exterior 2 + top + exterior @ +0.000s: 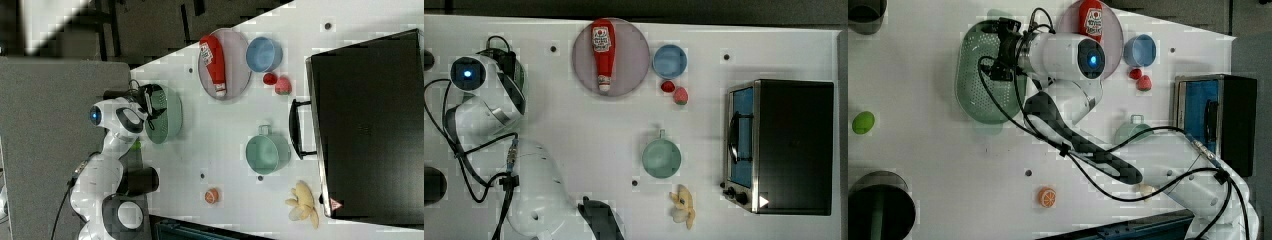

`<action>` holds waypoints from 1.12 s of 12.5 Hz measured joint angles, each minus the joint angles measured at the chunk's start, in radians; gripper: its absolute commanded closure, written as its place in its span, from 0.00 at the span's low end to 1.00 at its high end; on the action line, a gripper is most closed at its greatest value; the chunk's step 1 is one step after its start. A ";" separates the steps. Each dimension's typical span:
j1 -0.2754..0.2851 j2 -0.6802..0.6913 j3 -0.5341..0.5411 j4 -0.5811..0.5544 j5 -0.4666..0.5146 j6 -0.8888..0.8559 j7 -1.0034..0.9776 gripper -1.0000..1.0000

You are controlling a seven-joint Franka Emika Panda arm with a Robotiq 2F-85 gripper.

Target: Drag strainer forwards.

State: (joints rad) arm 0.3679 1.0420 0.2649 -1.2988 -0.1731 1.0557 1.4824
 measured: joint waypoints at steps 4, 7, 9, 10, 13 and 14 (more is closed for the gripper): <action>-0.009 0.023 0.004 0.092 -0.004 -0.035 0.000 0.00; -0.022 0.006 0.008 0.150 -0.003 -0.152 0.000 0.00; -0.034 -0.044 -0.002 0.146 0.009 -0.242 -0.019 0.00; -0.045 -0.076 0.000 0.139 0.002 -0.280 -0.059 0.00; -0.091 -0.191 0.008 0.142 0.003 -0.427 -0.285 0.00; -0.110 -0.225 0.010 0.152 0.010 -0.484 -0.375 0.00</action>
State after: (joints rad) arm 0.2583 0.8169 0.2751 -1.1465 -0.1627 0.5718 1.1074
